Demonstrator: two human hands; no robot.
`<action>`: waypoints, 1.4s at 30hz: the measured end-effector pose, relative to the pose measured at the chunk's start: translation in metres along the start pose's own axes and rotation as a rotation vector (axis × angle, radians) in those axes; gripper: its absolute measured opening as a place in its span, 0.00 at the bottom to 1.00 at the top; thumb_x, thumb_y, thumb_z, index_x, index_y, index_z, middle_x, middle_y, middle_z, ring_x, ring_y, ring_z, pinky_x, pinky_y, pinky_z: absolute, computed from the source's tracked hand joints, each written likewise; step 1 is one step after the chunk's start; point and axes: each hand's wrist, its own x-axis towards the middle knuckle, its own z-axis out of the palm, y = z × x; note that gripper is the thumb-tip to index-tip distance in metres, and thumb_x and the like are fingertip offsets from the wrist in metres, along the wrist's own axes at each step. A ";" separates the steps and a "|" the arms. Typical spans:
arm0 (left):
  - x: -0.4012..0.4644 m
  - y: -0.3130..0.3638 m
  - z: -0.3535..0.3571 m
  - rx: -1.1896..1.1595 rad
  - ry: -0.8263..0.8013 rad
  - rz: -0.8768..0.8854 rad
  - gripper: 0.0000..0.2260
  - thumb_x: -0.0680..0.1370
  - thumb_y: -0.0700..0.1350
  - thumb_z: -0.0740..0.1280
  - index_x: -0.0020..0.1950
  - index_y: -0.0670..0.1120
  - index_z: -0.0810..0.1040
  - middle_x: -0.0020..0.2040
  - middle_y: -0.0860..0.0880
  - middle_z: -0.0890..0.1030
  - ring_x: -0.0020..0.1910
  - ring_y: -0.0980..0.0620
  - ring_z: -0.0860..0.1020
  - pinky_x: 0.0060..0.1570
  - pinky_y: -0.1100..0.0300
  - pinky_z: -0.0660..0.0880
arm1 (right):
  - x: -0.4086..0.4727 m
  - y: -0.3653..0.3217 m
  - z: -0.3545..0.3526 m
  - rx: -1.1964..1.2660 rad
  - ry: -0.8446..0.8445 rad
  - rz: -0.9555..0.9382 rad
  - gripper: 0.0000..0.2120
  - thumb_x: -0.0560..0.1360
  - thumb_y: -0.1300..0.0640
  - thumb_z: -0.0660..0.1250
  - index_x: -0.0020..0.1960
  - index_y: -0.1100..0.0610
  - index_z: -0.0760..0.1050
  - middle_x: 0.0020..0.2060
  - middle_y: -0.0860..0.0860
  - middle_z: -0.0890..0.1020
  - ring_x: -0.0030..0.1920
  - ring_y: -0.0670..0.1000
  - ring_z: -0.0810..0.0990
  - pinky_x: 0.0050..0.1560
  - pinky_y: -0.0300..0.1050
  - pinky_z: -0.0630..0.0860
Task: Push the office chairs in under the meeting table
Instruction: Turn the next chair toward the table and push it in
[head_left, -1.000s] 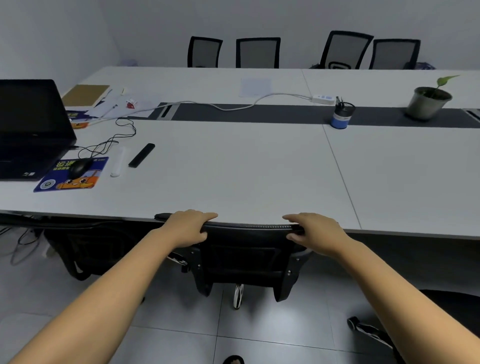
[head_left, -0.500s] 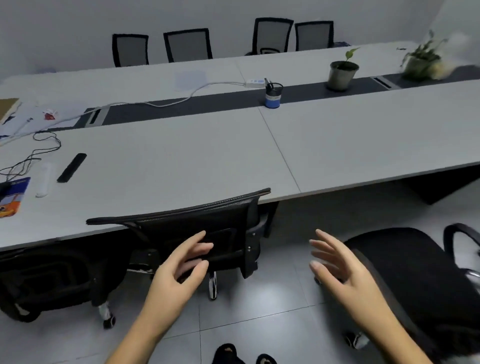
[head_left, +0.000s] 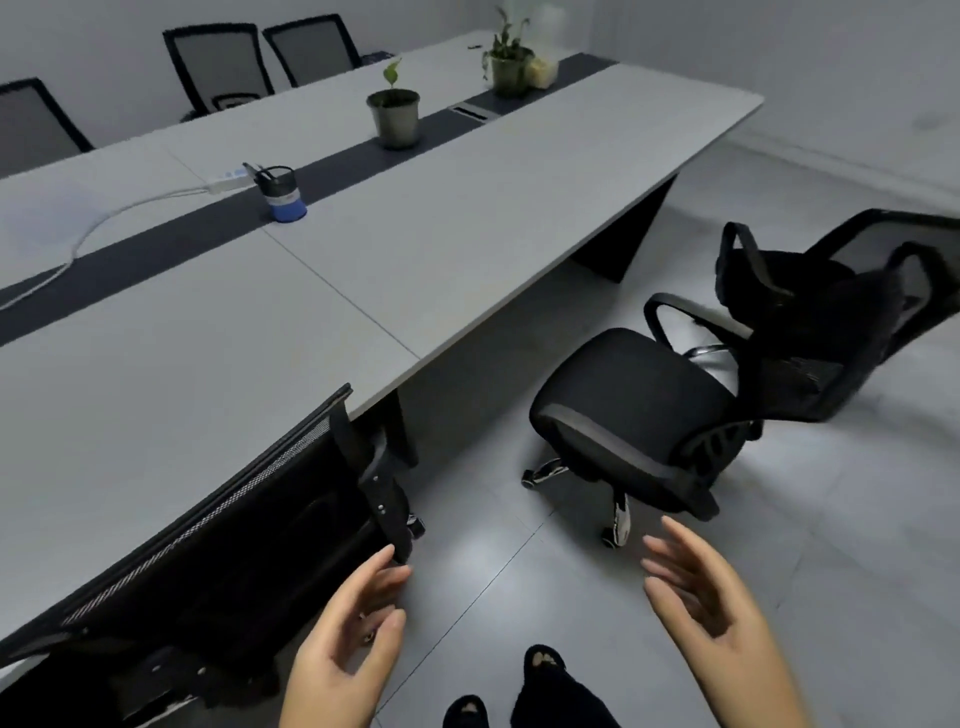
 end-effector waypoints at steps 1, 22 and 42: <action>0.002 0.001 0.004 0.001 -0.037 0.004 0.22 0.67 0.41 0.66 0.52 0.67 0.78 0.53 0.55 0.83 0.52 0.57 0.80 0.49 0.73 0.74 | -0.005 0.002 -0.005 0.003 0.041 0.004 0.20 0.64 0.46 0.67 0.55 0.31 0.72 0.54 0.37 0.80 0.54 0.42 0.79 0.53 0.32 0.74; -0.014 0.058 0.286 0.002 -0.410 0.051 0.31 0.75 0.30 0.65 0.49 0.72 0.76 0.51 0.60 0.82 0.50 0.61 0.80 0.48 0.75 0.74 | -0.052 0.057 -0.279 0.011 0.492 0.070 0.21 0.71 0.68 0.66 0.56 0.45 0.73 0.51 0.40 0.82 0.50 0.41 0.80 0.48 0.26 0.74; 0.137 0.120 0.512 0.005 -0.320 0.118 0.19 0.69 0.44 0.65 0.56 0.63 0.76 0.55 0.58 0.82 0.52 0.60 0.80 0.48 0.75 0.74 | 0.179 0.068 -0.472 0.024 0.403 0.010 0.20 0.72 0.65 0.66 0.57 0.44 0.72 0.54 0.46 0.80 0.52 0.38 0.79 0.49 0.25 0.73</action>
